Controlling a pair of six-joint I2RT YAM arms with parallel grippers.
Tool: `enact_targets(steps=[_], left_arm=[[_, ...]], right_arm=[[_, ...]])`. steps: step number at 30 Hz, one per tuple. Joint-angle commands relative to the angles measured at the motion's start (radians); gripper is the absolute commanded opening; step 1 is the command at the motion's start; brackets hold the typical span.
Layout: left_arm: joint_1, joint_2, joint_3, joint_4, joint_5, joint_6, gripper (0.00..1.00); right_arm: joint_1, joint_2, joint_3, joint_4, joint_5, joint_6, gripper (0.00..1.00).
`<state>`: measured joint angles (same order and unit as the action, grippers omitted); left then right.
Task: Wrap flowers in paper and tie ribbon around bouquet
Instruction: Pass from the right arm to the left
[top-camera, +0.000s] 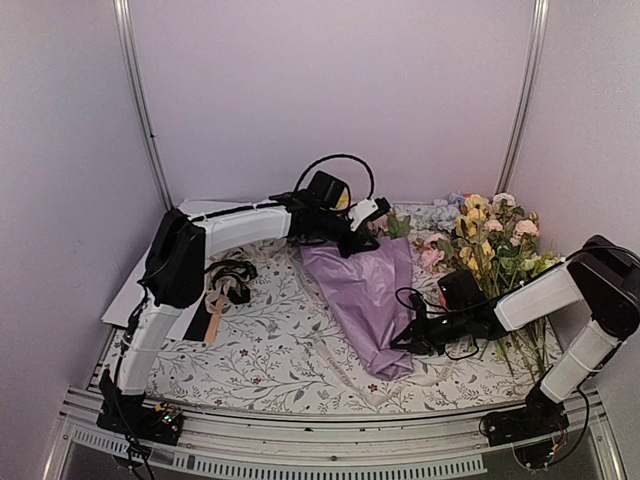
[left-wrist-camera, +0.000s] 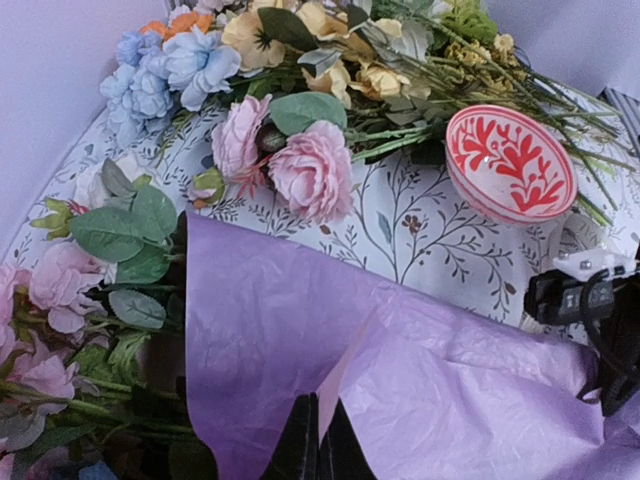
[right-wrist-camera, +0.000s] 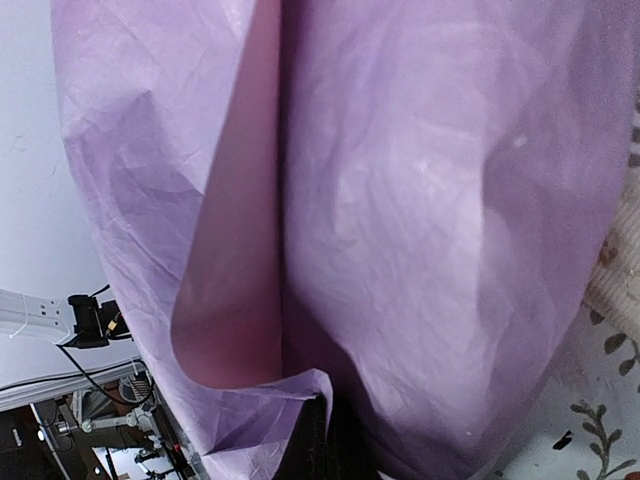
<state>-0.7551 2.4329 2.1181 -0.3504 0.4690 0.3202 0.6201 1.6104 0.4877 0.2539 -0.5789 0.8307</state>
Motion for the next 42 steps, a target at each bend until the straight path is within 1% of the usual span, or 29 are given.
enact_targets(steps=[1,4,7,10,12,15,17,19,22,24,26,28,30,31,42], left_arm=[[-0.049,0.070,0.078,0.042,-0.114,-0.048,0.00],[-0.074,0.132,0.146,0.018,-0.161,-0.034,0.00],[-0.088,0.188,0.164,-0.014,-0.232,-0.025,0.00],[-0.085,0.226,0.161,-0.073,-0.300,-0.028,0.00],[-0.086,0.234,0.146,-0.088,-0.337,-0.024,0.00],[-0.086,0.231,0.113,-0.070,-0.360,-0.017,0.00],[-0.085,0.230,0.097,-0.059,-0.361,-0.015,0.00],[-0.085,0.230,0.090,-0.055,-0.361,-0.013,0.00],[-0.083,0.230,0.082,-0.052,-0.358,-0.010,0.00],[-0.079,0.225,0.075,-0.048,-0.347,-0.015,0.00],[-0.076,0.220,0.065,-0.041,-0.338,-0.019,0.00],[-0.075,0.216,0.059,-0.039,-0.335,-0.019,0.00],[-0.076,0.210,0.053,-0.037,-0.335,-0.019,0.00],[-0.074,0.208,0.050,-0.035,-0.334,-0.021,0.00],[-0.072,0.197,0.039,-0.018,-0.313,-0.034,0.00]], right_arm=[[0.020,0.031,-0.014,-0.108,0.053,-0.010,0.00],[0.027,0.043,-0.003,-0.108,0.051,-0.011,0.00],[0.034,0.030,0.009,-0.109,0.050,-0.012,0.00],[0.040,-0.047,0.008,-0.122,0.077,0.015,0.02],[0.048,-0.104,0.025,-0.168,0.115,0.025,0.03],[0.050,-0.172,0.064,-0.259,0.161,0.012,0.11],[0.050,-0.214,0.087,-0.314,0.182,0.007,0.20],[0.051,-0.260,0.113,-0.385,0.218,0.002,0.35],[0.041,-0.306,0.180,-0.506,0.285,-0.032,0.45],[0.006,-0.309,0.217,-0.550,0.290,-0.064,0.53],[-0.046,-0.279,0.246,-0.561,0.259,-0.104,0.64],[-0.080,-0.215,0.297,-0.588,0.237,-0.142,0.76],[-0.084,-0.136,0.368,-0.635,0.228,-0.172,0.93],[-0.084,-0.103,0.393,-0.649,0.219,-0.185,0.99],[-0.056,0.109,0.466,-0.657,0.222,-0.213,0.99]])
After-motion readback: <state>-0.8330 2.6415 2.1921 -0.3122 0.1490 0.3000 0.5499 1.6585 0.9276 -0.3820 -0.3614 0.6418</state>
